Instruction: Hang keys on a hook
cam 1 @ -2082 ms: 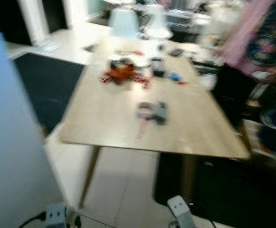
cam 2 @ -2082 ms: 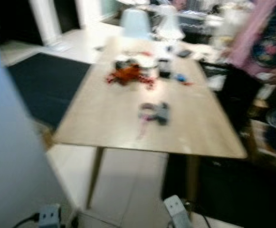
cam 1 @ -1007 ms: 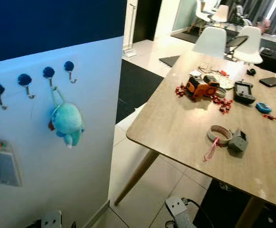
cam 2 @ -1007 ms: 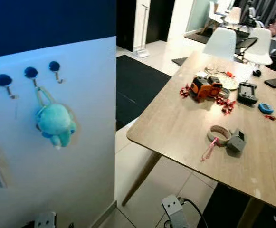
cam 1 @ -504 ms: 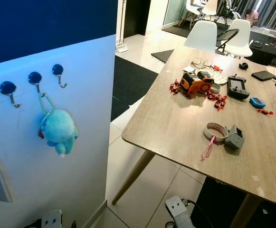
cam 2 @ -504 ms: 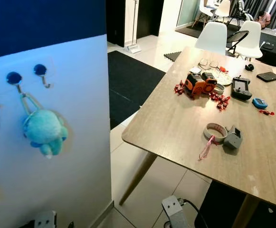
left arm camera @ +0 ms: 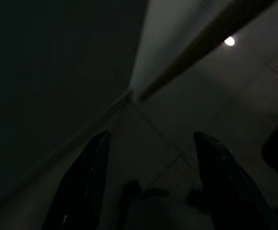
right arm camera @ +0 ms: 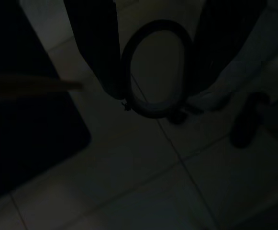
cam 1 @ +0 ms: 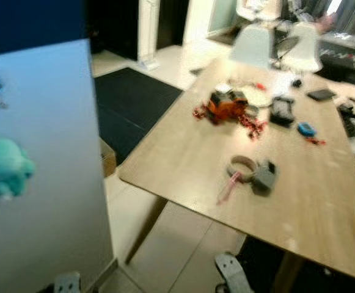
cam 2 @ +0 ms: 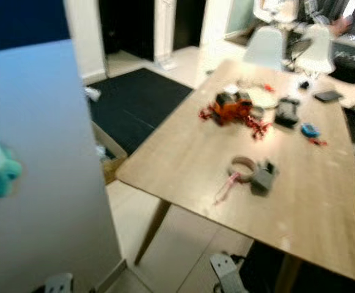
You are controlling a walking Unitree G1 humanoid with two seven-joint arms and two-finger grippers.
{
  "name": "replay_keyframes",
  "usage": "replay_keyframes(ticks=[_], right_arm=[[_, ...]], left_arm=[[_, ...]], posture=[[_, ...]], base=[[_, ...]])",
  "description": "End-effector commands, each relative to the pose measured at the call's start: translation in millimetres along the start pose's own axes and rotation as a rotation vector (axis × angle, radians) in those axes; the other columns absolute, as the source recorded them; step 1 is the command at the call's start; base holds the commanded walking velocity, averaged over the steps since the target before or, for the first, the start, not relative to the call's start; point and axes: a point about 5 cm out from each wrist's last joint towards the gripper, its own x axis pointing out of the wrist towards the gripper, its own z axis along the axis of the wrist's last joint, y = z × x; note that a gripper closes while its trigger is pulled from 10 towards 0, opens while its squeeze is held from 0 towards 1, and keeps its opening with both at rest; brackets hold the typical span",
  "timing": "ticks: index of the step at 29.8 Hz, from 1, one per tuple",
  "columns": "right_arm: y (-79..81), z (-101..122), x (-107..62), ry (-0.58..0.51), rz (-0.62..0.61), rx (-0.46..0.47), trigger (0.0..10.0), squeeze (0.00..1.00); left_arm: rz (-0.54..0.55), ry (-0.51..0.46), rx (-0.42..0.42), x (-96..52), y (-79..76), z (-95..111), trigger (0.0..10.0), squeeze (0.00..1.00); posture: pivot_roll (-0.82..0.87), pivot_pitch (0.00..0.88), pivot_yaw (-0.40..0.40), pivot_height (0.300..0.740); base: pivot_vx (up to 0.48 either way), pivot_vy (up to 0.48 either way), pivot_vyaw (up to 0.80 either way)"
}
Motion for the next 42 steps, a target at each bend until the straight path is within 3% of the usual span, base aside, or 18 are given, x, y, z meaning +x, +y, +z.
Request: replay_keyframes(ticks=[1, 21, 42], right_arm=[[1.7, -2.2, 0.0, 0.007, 0.003, 0.008, 10.0, 0.0], [2.0, -0.8, 0.3, 0.004, 0.008, 0.013, 10.0, 0.0], [1.9, 1.4, 0.8, 0.0, 0.006, 0.015, 10.0, 0.0]], left_arm=[[-0.001, 0.019, 0.001, -2.1, 1.1, -3.7, 10.0, 0.0], [0.006, 0.018, -0.023, -0.4, 0.4, -2.5, 10.0, 0.0], [-0.003, 0.002, -0.028, 4.7, -2.7, 3.8, 10.0, 0.0]], posture=[[0.1, 0.054, -0.102, 0.74], [0.1, 0.053, -0.106, 0.74], [0.1, 0.049, -0.1, 0.74]], base=[[0.0, 0.0, 0.0], [0.0, 0.0, 0.0], [-0.293, 0.0, 0.0]])
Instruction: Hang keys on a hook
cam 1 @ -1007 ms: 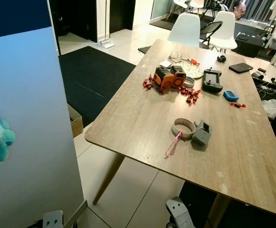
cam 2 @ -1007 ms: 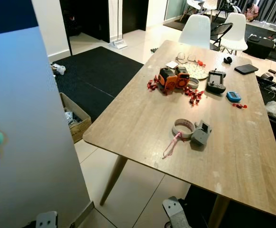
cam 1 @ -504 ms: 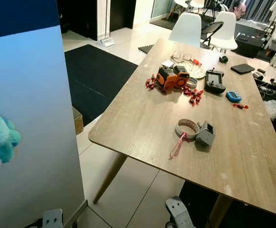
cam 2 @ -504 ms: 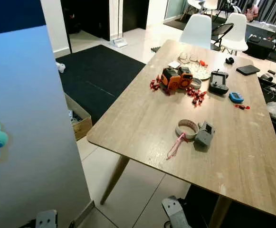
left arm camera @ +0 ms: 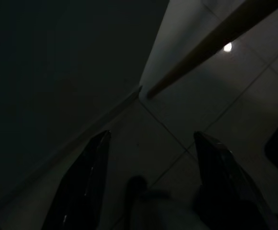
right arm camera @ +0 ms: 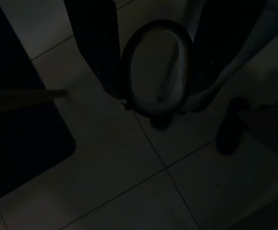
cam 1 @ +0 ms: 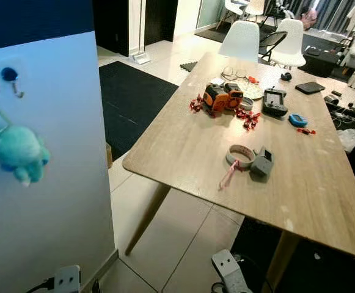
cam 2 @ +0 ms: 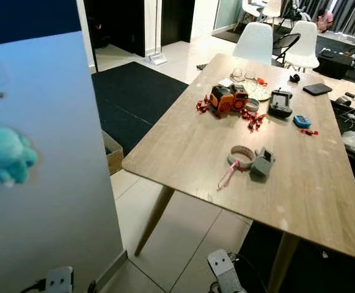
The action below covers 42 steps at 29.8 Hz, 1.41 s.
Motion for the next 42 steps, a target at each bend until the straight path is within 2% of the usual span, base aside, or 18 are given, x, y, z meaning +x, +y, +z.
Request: replay_keyframes(ticks=[1, 10, 38, 42], right_arm=[[-3.4, 2, -0.2, -0.002, -0.01, 0.01, 10.0, 0.0], [-1.6, 2, 0.2, -0.003, -0.008, 0.013, 10.0, 0.0], [2.9, 6, 1.9, -0.012, -0.001, 0.013, 10.0, 0.0], [2.8, 8, 2.4, -0.019, -0.007, 0.014, 10.0, 0.0]], left_arm=[[0.003, 0.023, -0.013, -3.1, 0.0, -6, 10.0, 0.0], [0.0, 0.011, -0.006, -1.8, 1.3, -3, 10.0, 0.0], [-0.017, -0.03, 0.002, -1.8, 5.2, 3, 10.0, 0.0], [-0.025, -0.048, 0.012, 3.4, 1.2, 10, 10.0, 0.0]], posture=[[0.1, 0.049, -0.099, 0.74], [0.11, 0.04, -0.096, 0.74], [0.12, 0.035, -0.089, 0.74], [0.12, 0.033, -0.072, 0.74]], base=[[-0.289, 0.0, 0.0], [-0.269, 0.0, 0.0], [0.0, 0.0, 0.0], [0.0, 0.0, 0.0]])
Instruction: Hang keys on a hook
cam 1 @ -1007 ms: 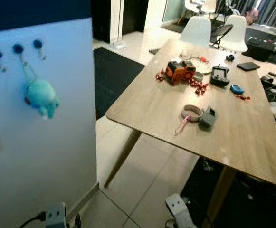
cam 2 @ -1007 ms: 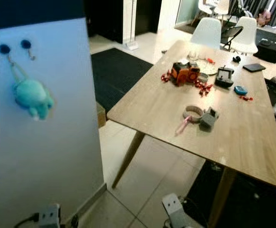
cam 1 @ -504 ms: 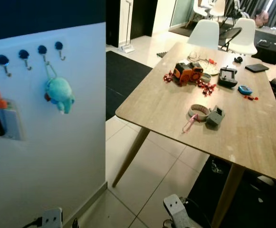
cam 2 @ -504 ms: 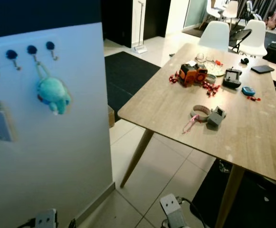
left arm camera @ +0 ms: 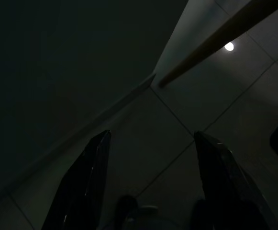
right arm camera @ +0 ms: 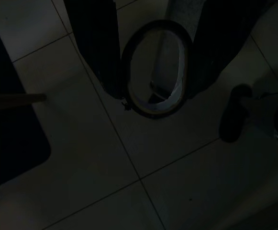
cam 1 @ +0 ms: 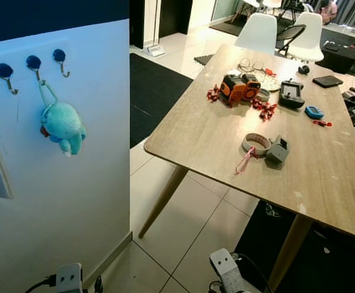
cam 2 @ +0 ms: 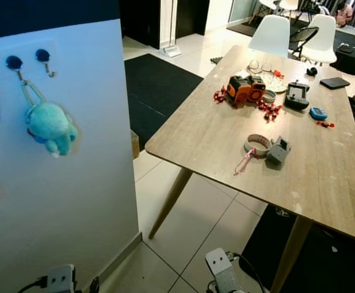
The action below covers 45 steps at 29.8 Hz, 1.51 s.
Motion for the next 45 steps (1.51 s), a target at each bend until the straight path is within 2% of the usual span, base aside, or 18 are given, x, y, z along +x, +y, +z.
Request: replay_keyframes(ticks=[1, 6, 13, 22, 28, 29, 30, 33, 37, 39, 41, 45], right_arm=[[0.3, -3, -0.4, 0.005, -0.012, 0.023, 10.0, 0.0], [1.8, -2, 0.2, -0.004, -0.018, 0.039, 10.0, 0.0], [12.2, -2, 2.0, -0.019, -0.018, 0.078, 10.0, 0.0], [14.3, 2, 3.2, -0.029, -0.022, 0.085, 10.0, 0.0], [12.3, 1, 2.7, -0.03, -0.028, 0.099, 10.0, 0.0], [4.6, 0, 1.1, -0.039, -0.072, 0.128, 10.0, 0.0], [1.8, 0, 0.5, -0.042, -0.089, 0.137, 10.0, 0.0], [-20.1, -3, -5.2, -0.063, -0.211, 0.228, 10.0, 0.0], [-44.6, -9, -13.9, -0.087, -0.36, 0.302, 10.0, 0.0], [-49.1, -10, -15.9, -0.091, -0.388, 0.309, 10.0, 0.0], [-62.4, -13, -22.1, -0.105, -0.46, 0.329, 10.0, 0.0], [-65.8, -12, -23.6, -0.118, -0.457, 0.318, 10.0, 0.0]], left_arm=[[-0.001, -0.018, 0.024, 2.1, 2.7, 5, 10.0, 0.0], [-0.02, -0.041, 0.048, 7.5, 2.1, 15, 10.0, 0.0], [-0.04, -0.096, 0.095, 15.2, 8.7, 35, 10.0, 0.0], [-0.049, -0.083, 0.108, 13.5, 9.0, 32, 10.0, 0.0], [-0.094, -0.063, 0.12, 13.3, 1.7, 28, 10.0, 0.0], [-0.117, -0.058, 0.13, 13.0, -3.7, 26, 10.0, 0.0], [-0.123, -0.058, 0.133, 12.9, -5.0, 25, 10.0, 0.0], [-0.155, -0.066, 0.15, 12.9, -12.1, 24, 10.0, 0.0], [-0.17, -0.073, 0.161, 14.0, -18.6, 24, 10.0, 0.0], [-0.17, -0.074, 0.16, 14.5, -19.8, 25, 10.0, 0.0], [-0.174, -0.086, 0.147, 16.9, -25.7, 27, 10.0, 0.0], [-0.197, -0.088, 0.148, 18.8, -32.7, 28, 10.0, 0.0]], posture=[[0.12, 0.032, -0.062, 0.74], [0.13, 0.031, -0.046, 0.74], [0.15, 0.033, -0.004, 0.74], [0.15, 0.036, 0.004, 0.74], [0.14, 0.043, -0.014, 0.74], [0.13, 0.044, -0.021, 0.74], [0.13, 0.044, -0.021, 0.74], [0.1, 0.047, -0.029, 0.74], [0.06, 0.048, -0.027, 0.74], [0.06, 0.048, -0.027, 0.74], [0.04, 0.048, -0.025, 0.74], [0.03, 0.047, -0.025, 0.74]], base=[[0.0, 0.0, 0.0], [0.0, 0.0, 0.0], [0.0, 0.0, 0.0], [0.0, 0.0, 0.0], [0.0, 0.0, 0.0], [0.0, 0.0, 0.0], [0.0, 0.0, 0.0], [0.0, 0.0, 0.0], [0.0, 0.0, 0.0], [0.0, 0.0, 0.0], [0.0, 0.0, 0.0], [0.0, 0.0, 0.0]])
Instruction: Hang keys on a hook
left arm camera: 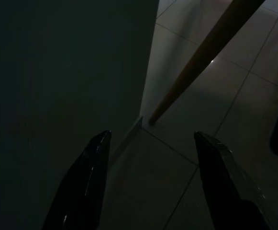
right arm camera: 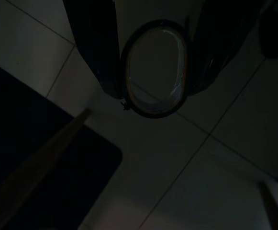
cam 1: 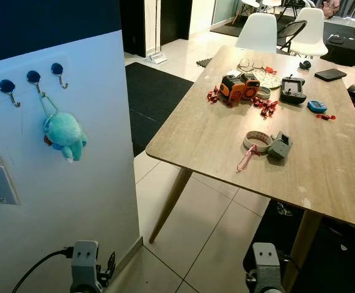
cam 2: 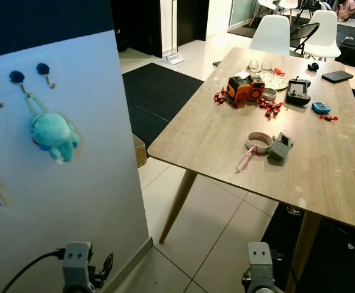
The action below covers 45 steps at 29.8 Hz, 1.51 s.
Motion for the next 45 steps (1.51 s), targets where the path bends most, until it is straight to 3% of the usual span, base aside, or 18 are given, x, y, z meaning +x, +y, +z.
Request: replay_keyframes(ticks=[1, 14, 22, 29, 40, 45], right_arm=[[-2.9, 0, -0.5, -0.015, -0.006, 0.011, 10.0, 0.0], [28.9, 13, 0.6, -0.061, 0.185, -0.032, 10.0, 0.0], [33.2, 12, 0.0, -0.062, 0.201, -0.034, 10.0, 0.0], [37.2, 13, -0.5, -0.072, 0.225, -0.096, 10.0, 0.0], [44.1, 10, -2.0, -0.069, 0.257, -0.145, 10.0, 0.0], [45.3, 10, -2.2, -0.069, 0.263, -0.156, 10.0, 0.0]], left_arm=[[-0.024, 0.01, 0.004, 0.0, -7.8, -3, 10.0, 0.0], [-0.022, 0.008, 0.03, 2.2, -5.8, 0, 10.0, 0.0], [-0.007, 0.014, 0.013, 0.5, -2.2, -2, 10.0, 0.0], [0.031, 0.036, 0.002, -1.8, 0.9, -6, 10.0, 0.0], [0.101, 0.054, -0.01, -8.9, 6.3, -14, 10.0, 0.0], [0.139, 0.067, -0.053, -10.4, 8.4, -16, 10.0, 0.0]], posture=[[0.03, 0.047, -0.025, 0.74], [0.05, 0.04, -0.028, 0.74], [0.04, 0.033, -0.025, 0.74], [0.05, 0.027, -0.024, 0.74], [0.06, 0.022, -0.027, 0.74], [0.06, 0.021, -0.033, 0.74]], base=[[0.0, 0.0, 0.0], [0.0, 0.0, 0.0], [0.0, 0.0, 0.0], [0.0, 0.0, 0.0], [0.0, 0.0, 0.73], [0.0, 0.0, 0.8]])
